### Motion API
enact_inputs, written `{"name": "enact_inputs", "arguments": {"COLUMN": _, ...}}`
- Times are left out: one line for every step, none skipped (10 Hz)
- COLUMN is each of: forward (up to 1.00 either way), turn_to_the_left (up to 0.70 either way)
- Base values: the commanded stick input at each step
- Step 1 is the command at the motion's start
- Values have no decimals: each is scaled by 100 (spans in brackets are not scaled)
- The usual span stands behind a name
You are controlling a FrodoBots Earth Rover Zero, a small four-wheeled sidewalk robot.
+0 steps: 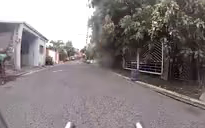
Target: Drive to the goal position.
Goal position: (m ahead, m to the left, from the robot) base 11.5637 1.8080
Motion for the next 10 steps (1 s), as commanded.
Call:
{"name": "enact_inputs", "arguments": {"forward": 70, "turn_to_the_left": 0}}
{"name": "enact_inputs", "arguments": {"forward": 70, "turn_to_the_left": 1}}
{"name": "enact_inputs", "arguments": {"forward": 70, "turn_to_the_left": 1}}
{"name": "enact_inputs", "arguments": {"forward": 70, "turn_to_the_left": 1}}
{"name": "enact_inputs", "arguments": {"forward": 70, "turn_to_the_left": 4}}
{"name": "enact_inputs", "arguments": {"forward": 70, "turn_to_the_left": 14}}
{"name": "enact_inputs", "arguments": {"forward": 70, "turn_to_the_left": 14}}
{"name": "enact_inputs", "arguments": {"forward": 70, "turn_to_the_left": 14}}
{"name": "enact_inputs", "arguments": {"forward": 70, "turn_to_the_left": 14}}
{"name": "enact_inputs", "arguments": {"forward": 70, "turn_to_the_left": 14}}
